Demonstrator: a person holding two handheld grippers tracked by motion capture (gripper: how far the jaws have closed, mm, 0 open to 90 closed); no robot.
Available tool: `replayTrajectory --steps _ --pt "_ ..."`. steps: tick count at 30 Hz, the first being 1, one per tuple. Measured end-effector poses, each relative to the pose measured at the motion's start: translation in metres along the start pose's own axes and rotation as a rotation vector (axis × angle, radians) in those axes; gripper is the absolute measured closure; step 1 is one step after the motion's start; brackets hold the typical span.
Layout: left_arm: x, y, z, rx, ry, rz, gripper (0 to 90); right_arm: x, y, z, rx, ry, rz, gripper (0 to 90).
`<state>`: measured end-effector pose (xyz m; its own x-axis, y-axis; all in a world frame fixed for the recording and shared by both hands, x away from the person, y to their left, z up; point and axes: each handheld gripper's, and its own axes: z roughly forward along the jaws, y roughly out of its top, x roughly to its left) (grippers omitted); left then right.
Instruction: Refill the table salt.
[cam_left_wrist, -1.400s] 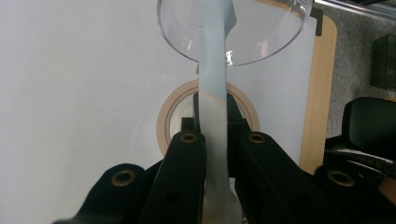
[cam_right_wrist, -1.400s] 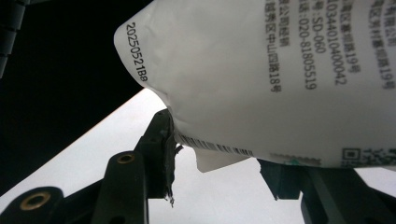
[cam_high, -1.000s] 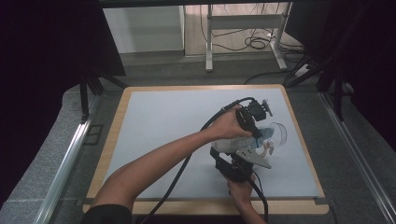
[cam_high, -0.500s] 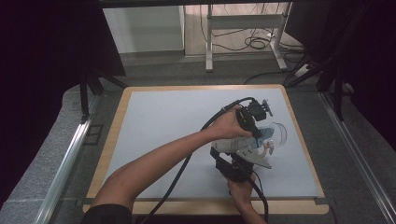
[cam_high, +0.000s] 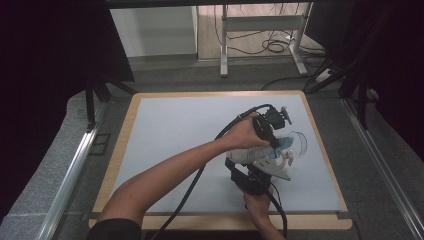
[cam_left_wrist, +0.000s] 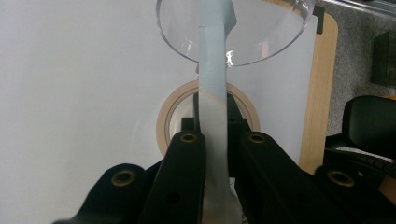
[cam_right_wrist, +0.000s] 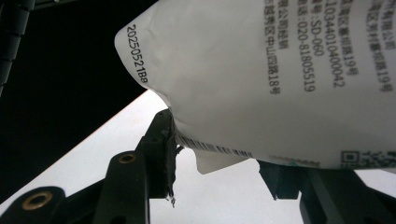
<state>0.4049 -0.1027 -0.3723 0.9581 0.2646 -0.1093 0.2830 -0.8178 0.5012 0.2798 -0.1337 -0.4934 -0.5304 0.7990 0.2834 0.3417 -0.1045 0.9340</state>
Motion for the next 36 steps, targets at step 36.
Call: replayTrajectory --steps 36 --pt "0.0006 0.003 0.0015 0.009 0.003 0.007 90.0 -0.0018 0.001 0.0 -0.004 -0.002 0.005 53.2"
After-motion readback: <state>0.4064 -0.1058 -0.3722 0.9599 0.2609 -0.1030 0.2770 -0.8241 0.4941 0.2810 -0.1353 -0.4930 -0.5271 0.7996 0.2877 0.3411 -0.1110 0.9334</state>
